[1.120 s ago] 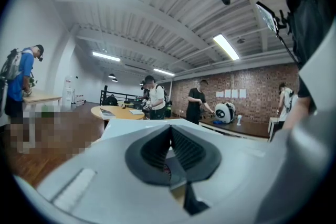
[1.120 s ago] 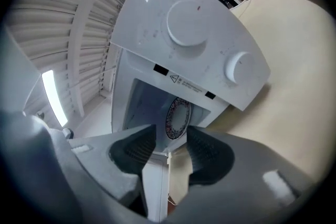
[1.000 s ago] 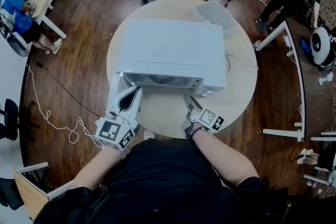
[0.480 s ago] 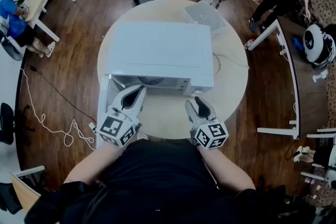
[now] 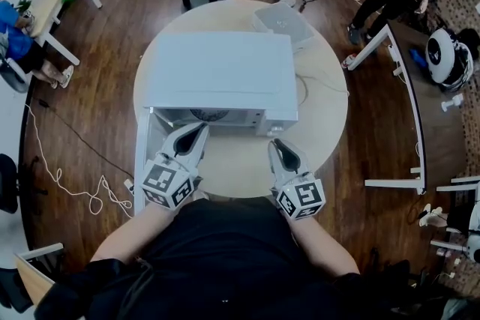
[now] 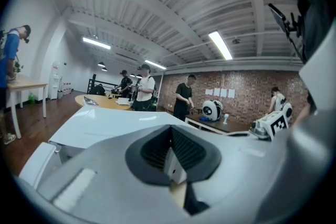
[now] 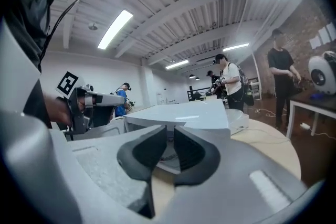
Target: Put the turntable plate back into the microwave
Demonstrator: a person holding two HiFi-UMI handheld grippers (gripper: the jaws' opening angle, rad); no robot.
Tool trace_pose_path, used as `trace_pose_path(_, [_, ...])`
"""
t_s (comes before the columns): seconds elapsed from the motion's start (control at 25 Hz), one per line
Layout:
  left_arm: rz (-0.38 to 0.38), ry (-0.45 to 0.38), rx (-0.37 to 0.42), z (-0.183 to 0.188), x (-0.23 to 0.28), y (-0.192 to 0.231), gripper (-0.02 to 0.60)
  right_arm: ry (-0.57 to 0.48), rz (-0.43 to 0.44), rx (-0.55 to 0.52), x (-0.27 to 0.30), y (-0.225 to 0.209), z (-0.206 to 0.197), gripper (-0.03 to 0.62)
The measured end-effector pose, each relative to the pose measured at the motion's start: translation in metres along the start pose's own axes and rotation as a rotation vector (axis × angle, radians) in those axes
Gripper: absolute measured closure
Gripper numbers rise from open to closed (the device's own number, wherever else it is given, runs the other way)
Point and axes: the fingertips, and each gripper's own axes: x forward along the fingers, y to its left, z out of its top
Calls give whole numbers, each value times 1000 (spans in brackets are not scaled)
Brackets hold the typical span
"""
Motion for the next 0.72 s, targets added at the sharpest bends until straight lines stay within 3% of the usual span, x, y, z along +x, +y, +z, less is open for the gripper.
trace_pose_path(0.28, [24,10,-6,-6,-14,4,578,-58,-16,-60,-3,1,16,591])
trace_pose_path(0.72, [29,20,-10,-9,-19,15,578,-20,-29,-30,-3,2,-14,592])
